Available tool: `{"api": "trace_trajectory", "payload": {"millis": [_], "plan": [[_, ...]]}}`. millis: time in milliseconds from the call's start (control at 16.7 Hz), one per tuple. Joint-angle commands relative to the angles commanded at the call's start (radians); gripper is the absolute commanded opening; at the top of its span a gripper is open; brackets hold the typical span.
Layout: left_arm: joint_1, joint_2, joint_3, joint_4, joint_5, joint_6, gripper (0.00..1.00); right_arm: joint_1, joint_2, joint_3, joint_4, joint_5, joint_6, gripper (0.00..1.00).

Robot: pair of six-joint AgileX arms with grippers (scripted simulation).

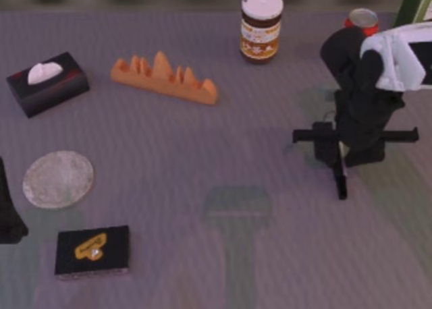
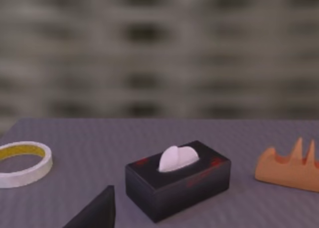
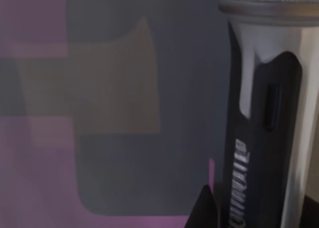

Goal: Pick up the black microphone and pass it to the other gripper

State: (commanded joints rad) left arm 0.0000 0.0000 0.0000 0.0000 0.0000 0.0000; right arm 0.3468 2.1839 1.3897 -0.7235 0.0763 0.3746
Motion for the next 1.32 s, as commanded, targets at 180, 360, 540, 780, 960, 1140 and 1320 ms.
{"api": "trace_trajectory", "payload": {"millis": [180,360,540,780,960,1140,1320], "plan": [[0.000,0.000,0.000,0.000,0.000,0.000,1.00,0.009,-0.052,0.025,-0.014,-0.026,0.016,0.00],[0.000,0.000,0.000,0.000,0.000,0.000,1.00,0.010,-0.057,0.019,0.016,-0.038,0.006,0.00],[0.000,0.000,0.000,0.000,0.000,0.000,1.00,0.012,-0.078,-0.008,0.135,-0.080,-0.027,0.00],[0.000,0.000,0.000,0.000,0.000,0.000,1.00,0.011,-0.131,-0.086,0.435,-0.171,-0.096,0.00],[0.000,0.000,0.000,0.000,0.000,0.000,1.00,0.009,-0.184,-0.169,0.740,-0.255,-0.159,0.00],[0.000,0.000,0.000,0.000,0.000,0.000,1.00,0.006,-0.248,-0.258,1.050,-0.341,-0.225,0.00],[0.000,0.000,0.000,0.000,0.000,0.000,1.00,0.002,-0.320,-0.335,1.298,-0.418,-0.286,0.00]]}}
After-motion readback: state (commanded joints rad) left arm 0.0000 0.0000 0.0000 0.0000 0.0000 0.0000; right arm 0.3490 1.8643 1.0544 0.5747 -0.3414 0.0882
